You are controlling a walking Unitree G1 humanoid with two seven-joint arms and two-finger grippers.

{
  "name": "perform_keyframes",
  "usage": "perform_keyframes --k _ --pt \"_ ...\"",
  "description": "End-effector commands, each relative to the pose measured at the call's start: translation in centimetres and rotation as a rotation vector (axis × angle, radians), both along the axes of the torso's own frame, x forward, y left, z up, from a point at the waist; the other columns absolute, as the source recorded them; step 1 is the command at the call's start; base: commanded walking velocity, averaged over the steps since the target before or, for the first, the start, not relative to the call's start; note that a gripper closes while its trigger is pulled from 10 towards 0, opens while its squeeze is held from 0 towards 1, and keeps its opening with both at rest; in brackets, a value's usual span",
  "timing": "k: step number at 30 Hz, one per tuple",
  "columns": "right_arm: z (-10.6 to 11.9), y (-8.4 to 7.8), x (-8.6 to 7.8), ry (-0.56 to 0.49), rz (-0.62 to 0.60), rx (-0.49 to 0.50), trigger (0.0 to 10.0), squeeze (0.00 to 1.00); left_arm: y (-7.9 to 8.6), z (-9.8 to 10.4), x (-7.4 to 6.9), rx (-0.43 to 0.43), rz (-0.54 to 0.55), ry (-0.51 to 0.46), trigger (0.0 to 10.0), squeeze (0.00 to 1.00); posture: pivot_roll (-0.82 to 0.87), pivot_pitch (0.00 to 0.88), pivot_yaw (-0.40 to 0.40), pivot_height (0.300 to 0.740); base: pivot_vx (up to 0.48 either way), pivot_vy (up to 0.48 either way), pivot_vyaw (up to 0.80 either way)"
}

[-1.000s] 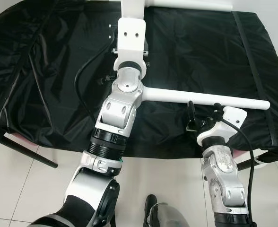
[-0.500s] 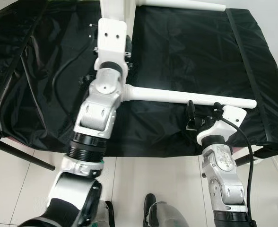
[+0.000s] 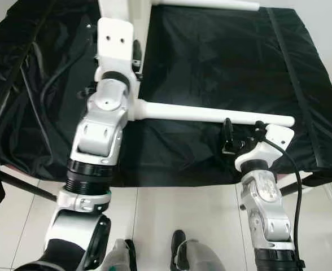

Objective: Building children table

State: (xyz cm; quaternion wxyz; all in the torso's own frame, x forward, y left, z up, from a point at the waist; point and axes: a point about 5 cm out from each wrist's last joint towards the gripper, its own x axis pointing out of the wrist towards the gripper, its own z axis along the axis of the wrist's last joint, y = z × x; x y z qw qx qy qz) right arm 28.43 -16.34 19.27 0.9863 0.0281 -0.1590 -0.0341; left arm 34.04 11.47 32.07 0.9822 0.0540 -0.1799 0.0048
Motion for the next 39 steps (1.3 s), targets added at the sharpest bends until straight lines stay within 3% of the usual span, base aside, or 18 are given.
perform_keyframes --k 1,8,12,17,22,23,32,33,37,38,39 --pt "-0.4 -0.1 0.0 0.009 -0.005 0.001 10.0 0.00 3.2 1.4 -0.9 0.008 0.171 -0.071 0.0 0.00 0.11 0.221 0.007 0.740 0.000 0.000 0.00" --pt "-0.4 0.0 0.3 0.006 0.005 0.000 10.0 0.00 4.0 2.1 -1.8 0.009 0.182 -0.092 0.0 0.00 0.12 0.215 0.000 0.740 0.000 0.000 0.00" --pt "-0.3 0.1 0.7 0.003 0.012 -0.005 10.0 0.00 2.3 1.0 -2.7 0.020 0.086 -0.069 0.2 0.00 0.12 0.210 -0.011 0.740 0.000 0.000 0.00" --pt "-0.3 -0.1 0.7 0.002 0.010 -0.006 10.0 0.00 2.0 0.6 -3.3 0.043 0.054 -0.067 0.0 0.00 0.12 0.210 -0.011 0.740 0.000 0.000 0.00" --pt "-0.3 -0.3 0.7 -0.002 0.005 -0.011 10.0 0.00 3.4 0.6 -3.3 0.080 0.083 -0.064 0.0 0.00 0.11 0.202 -0.015 0.740 0.000 0.000 0.00" --pt "-0.3 -0.4 0.8 -0.003 0.005 -0.012 10.0 0.00 3.7 0.6 -3.1 0.091 0.087 -0.054 10.0 0.00 0.11 0.205 -0.019 0.740 0.000 0.000 0.00" --pt "-0.2 -0.5 0.9 -0.006 0.004 -0.016 10.0 0.00 3.3 0.6 -3.0 0.100 0.050 -0.055 10.0 0.00 0.10 0.207 -0.022 0.740 0.000 0.000 0.00" --pt "-0.2 -0.5 0.9 -0.006 0.004 -0.019 10.0 0.00 3.3 0.7 -3.0 0.112 0.041 -0.061 10.0 1.00 0.10 0.210 -0.024 0.740 0.000 0.000 0.00" --pt "-0.2 -0.8 0.7 -0.006 0.000 -0.025 10.0 0.00 3.3 0.7 -3.0 0.170 0.029 -0.070 10.0 1.00 0.10 0.210 -0.024 0.740 0.000 0.000 0.00" --pt "-0.2 -0.8 0.7 -0.006 -0.001 -0.026 10.0 0.00 3.2 0.8 -3.0 0.190 0.026 -0.076 10.0 0.23 0.10 0.210 -0.024 0.740 0.000 0.000 0.00" --pt "-0.2 -0.8 0.6 -0.006 -0.002 -0.028 10.0 0.00 3.2 0.8 -3.0 0.204 0.023 -0.080 10.0 0.23 0.10 0.210 -0.024 0.740 0.000 0.000 0.00"
